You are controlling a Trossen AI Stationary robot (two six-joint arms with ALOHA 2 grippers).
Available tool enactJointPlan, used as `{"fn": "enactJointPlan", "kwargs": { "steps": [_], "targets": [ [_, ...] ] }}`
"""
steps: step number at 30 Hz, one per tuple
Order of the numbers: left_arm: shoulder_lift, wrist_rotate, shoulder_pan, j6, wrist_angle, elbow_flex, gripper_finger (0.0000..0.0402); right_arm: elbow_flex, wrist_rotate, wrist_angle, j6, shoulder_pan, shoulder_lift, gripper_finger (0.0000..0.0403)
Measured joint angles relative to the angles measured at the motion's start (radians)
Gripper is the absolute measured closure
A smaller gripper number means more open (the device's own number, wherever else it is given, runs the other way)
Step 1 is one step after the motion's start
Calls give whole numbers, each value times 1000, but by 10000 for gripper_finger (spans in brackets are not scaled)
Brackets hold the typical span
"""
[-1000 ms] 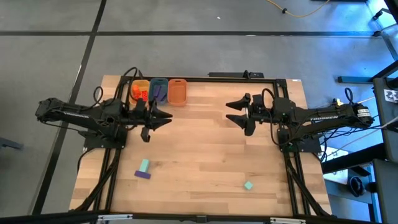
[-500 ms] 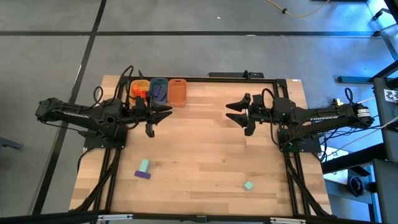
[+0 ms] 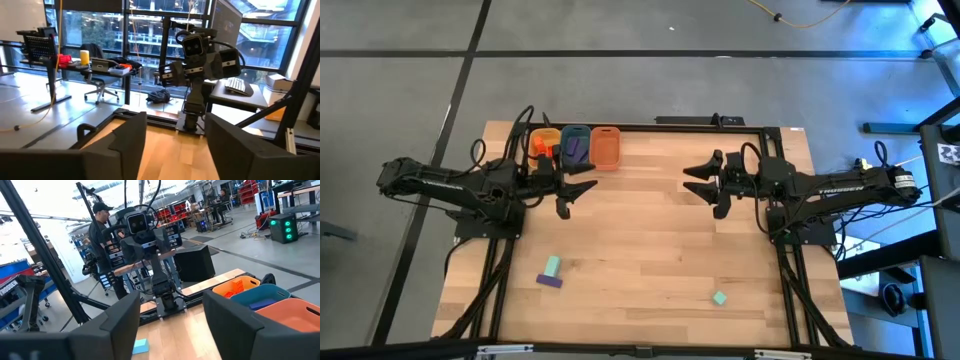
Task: Sort & place blocks by color
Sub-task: Put the violet block into the blue bin
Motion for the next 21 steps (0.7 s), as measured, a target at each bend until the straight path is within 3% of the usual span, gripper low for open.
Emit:
{"fn": "enactJointPlan", "kwargs": {
  "steps": [3,8,12,15,21],
  "targets": [
    [0,0,0,0,0,0,194,0,-1,0,-17,8,0,239],
    [0,-1,0,0,0,0,191,0,-14,0,-32,9,0,376],
    [4,-13,0,-24,-59,31,190,0,-19,-10,-45,9,0,392],
    [36,7,-17,-33,-286,158,185,0,-19,-12,-49,9,0,399],
    [202,122,-143,-39,-947,499,181,0,-19,-16,-55,9,0,400]
  ]
}}
